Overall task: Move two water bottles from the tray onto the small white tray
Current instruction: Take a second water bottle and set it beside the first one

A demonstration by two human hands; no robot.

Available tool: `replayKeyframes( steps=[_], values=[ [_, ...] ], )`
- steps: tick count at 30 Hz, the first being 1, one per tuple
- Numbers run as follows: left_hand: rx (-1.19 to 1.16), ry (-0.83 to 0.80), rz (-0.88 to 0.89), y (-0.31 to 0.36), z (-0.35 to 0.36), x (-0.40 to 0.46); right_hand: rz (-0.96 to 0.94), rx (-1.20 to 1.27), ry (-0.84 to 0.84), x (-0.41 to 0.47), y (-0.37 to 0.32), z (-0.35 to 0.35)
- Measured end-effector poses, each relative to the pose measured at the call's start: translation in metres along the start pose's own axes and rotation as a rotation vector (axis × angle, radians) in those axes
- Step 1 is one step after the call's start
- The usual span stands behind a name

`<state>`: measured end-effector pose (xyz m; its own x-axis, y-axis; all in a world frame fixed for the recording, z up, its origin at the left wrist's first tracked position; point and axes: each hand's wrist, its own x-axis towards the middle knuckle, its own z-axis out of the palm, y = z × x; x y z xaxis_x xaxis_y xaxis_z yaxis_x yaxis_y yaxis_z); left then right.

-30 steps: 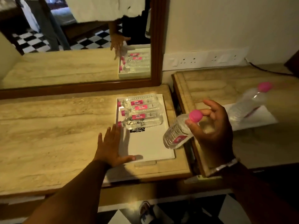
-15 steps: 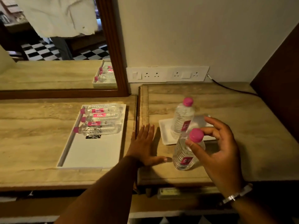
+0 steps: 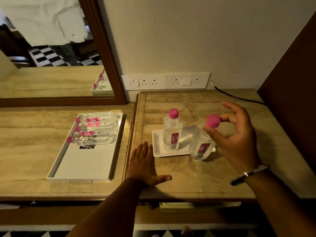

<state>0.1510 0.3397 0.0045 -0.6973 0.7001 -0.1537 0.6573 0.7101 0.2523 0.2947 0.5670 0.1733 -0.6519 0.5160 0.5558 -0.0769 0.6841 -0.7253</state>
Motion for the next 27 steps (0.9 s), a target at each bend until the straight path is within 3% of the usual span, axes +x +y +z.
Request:
replayKeyframes(
  steps=[12, 18, 23, 27],
  values=[
    [-0.009, 0.04, 0.025, -0.004, 0.005, 0.003, 0.059, -0.095, -0.03, 0.019, 0.048, 0.034],
    [-0.178, 0.135, 0.024, 0.001, -0.007, 0.007, 0.212, 0.065, -0.207, 0.016, 0.071, 0.032],
    [-0.329, 0.206, 0.037, 0.027, -0.028, 0.048, 0.312, 0.072, -0.453, -0.01, 0.106, 0.043],
    [-0.322, 0.233, 0.101, 0.045, -0.024, 0.07, 0.351, 0.01, -0.446, -0.034, 0.121, 0.06]
  ],
)
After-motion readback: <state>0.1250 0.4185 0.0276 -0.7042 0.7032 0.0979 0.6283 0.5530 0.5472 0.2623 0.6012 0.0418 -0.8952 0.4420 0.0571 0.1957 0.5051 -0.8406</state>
